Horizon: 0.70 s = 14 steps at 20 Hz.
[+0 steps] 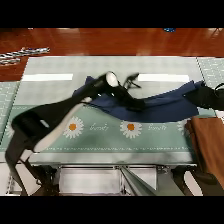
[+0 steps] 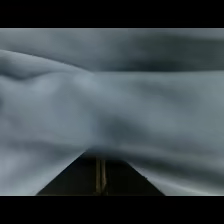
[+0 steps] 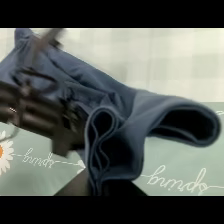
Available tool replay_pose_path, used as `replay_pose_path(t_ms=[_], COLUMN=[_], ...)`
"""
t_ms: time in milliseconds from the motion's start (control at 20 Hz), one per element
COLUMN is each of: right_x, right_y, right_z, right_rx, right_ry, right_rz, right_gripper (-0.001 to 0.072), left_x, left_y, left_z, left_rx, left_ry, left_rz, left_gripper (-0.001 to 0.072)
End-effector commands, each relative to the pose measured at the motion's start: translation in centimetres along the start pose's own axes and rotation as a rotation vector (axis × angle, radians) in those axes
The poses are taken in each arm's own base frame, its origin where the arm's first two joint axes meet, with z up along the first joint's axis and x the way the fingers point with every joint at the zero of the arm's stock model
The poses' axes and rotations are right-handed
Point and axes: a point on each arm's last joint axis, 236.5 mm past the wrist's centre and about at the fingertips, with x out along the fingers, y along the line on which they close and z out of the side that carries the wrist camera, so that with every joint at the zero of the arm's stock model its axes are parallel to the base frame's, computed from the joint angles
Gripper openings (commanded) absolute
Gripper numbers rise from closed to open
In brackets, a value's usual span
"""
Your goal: Fold the shirts.
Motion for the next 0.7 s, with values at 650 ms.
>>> replay_pose_path(t_ms=[650], right_x=[6.3], right_y=[7.3], right_z=[3.4], right_rx=[-0.023], right_ry=[0.02], right_rz=[0.202], right_gripper=[0.0027], left_x=[-27.6], left_y=[8.8], left_z=[0.0], left_rx=[-0.06], left_ry=[-0.401], left_rz=[0.325], left_gripper=[0.002])
